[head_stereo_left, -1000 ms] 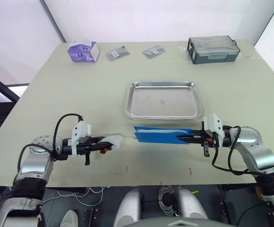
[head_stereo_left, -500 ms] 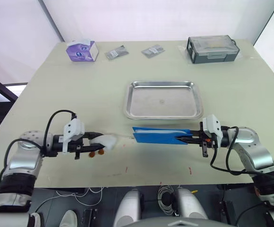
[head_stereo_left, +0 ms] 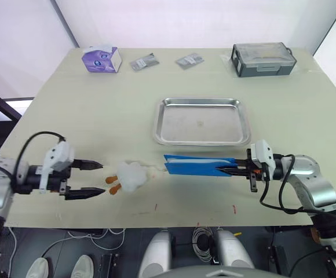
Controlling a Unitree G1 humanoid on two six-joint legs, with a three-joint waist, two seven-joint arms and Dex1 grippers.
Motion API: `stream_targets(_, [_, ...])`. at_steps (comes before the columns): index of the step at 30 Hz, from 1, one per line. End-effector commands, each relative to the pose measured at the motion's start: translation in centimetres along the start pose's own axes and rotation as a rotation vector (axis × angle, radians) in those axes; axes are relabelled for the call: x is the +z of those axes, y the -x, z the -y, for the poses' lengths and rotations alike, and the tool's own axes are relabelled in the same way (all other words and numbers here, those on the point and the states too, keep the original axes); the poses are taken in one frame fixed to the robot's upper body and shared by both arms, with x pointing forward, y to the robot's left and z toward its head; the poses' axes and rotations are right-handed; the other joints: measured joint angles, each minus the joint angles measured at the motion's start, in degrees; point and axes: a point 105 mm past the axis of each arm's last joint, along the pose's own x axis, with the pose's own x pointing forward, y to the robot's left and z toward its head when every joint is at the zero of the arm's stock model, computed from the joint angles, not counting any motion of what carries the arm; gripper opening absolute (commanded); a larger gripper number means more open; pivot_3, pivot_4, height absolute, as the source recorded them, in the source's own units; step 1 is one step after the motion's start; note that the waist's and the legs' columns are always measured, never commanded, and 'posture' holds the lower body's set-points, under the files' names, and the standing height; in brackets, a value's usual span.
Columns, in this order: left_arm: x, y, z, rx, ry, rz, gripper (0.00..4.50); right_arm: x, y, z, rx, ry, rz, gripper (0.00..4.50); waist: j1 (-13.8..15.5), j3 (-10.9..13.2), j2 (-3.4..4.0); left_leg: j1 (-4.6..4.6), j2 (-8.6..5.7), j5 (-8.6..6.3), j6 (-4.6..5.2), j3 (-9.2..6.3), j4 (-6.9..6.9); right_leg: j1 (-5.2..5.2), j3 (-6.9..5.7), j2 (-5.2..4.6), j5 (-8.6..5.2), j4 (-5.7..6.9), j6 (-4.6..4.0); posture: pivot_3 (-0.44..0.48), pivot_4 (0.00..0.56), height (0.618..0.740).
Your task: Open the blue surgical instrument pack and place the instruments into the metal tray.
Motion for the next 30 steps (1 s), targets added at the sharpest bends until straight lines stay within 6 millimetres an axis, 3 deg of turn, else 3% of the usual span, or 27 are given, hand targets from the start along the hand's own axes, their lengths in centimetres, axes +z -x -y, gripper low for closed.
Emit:
stream_targets(1, [2.2,0.7,-0.1,-0.023,-0.038,0.078,4.45,0.3,0.3,0.0,-0.001,0.026,0.005,0.00,0.04,0.02,-0.02,0.00,0.00,0.00,0.00,0.00,0.00,0.00,0.00,0.00,0.00,0.00,0.00,0.000,0.150,0.740])
stream_targets(12, [7.1,-5.0,-0.6,0.011,-0.210,0.326,4.45,0.1,0.3,-0.2,-0.004,0.028,0.003,0.00,0.16,0.12,-0.12,-0.04,-0.02,0.00,0.00,-0.01,0.05,0.00,0.00,-0.02,0.01,0.02,0.01,0.000,0.150,0.740])
stream_targets(21, [8.7,-8.1,-0.9,-0.061,-0.295,0.334,4.45,0.3,0.1,-0.2,0.008,0.036,-0.004,0.00,0.13,0.13,-0.13,-0.04,-0.13,0.00,0.00,-0.01,0.05,0.00,0.00,0.00,0.02,0.02,0.01,0.000,0.150,0.740])
stream_targets(30, [10.0,-11.2,0.1,-0.182,-0.344,0.350,4.45,0.8,-0.3,-0.3,0.022,0.040,-0.004,0.00,0.07,0.13,-0.13,-0.04,-0.15,0.00,0.00,-0.02,0.06,0.00,0.01,0.00,0.02,0.03,0.01,0.000,0.150,0.740])
